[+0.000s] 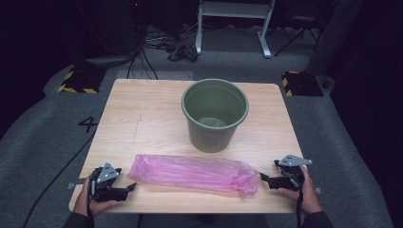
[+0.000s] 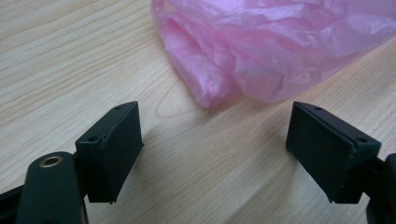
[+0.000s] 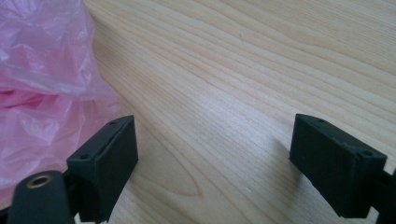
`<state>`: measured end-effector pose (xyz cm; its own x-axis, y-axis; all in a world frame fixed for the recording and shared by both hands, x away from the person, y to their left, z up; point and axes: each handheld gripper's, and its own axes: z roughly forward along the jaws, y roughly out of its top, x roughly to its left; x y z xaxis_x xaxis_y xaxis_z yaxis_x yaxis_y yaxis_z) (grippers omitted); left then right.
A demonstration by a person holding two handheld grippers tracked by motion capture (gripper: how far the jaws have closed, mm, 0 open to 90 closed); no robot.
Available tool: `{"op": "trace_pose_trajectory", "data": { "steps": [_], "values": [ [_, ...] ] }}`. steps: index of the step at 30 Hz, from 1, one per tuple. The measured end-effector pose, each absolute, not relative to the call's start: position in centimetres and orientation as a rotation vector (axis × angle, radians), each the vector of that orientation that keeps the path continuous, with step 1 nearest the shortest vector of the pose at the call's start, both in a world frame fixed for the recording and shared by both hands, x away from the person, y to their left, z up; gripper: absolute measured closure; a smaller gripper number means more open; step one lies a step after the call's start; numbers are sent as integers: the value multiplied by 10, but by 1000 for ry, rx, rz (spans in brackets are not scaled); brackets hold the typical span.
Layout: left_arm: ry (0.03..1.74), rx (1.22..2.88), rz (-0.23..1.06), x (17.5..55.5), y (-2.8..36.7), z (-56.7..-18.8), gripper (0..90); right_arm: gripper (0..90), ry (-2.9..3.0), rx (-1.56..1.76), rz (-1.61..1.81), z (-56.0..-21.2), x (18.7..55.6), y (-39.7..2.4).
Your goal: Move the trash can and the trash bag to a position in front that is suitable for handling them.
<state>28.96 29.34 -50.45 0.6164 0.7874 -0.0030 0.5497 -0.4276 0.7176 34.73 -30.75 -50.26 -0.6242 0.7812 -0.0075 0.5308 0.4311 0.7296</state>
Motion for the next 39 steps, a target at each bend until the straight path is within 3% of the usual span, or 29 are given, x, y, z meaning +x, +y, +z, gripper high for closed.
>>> {"op": "trace_pose_trajectory", "data": {
  "steps": [19,30,35,39],
  "values": [
    [1049,2145,439,291,289,-505,169,241,2326,978,1276,-454,314,-297],
    [1054,2138,438,291,285,-505,170,297,2422,879,1278,-462,308,-267],
    [1043,2147,435,290,282,-504,170,385,2467,843,1215,-473,310,-256],
    [1024,2154,431,291,278,-504,170,525,2466,832,1162,-482,314,-251]
  ]
}}
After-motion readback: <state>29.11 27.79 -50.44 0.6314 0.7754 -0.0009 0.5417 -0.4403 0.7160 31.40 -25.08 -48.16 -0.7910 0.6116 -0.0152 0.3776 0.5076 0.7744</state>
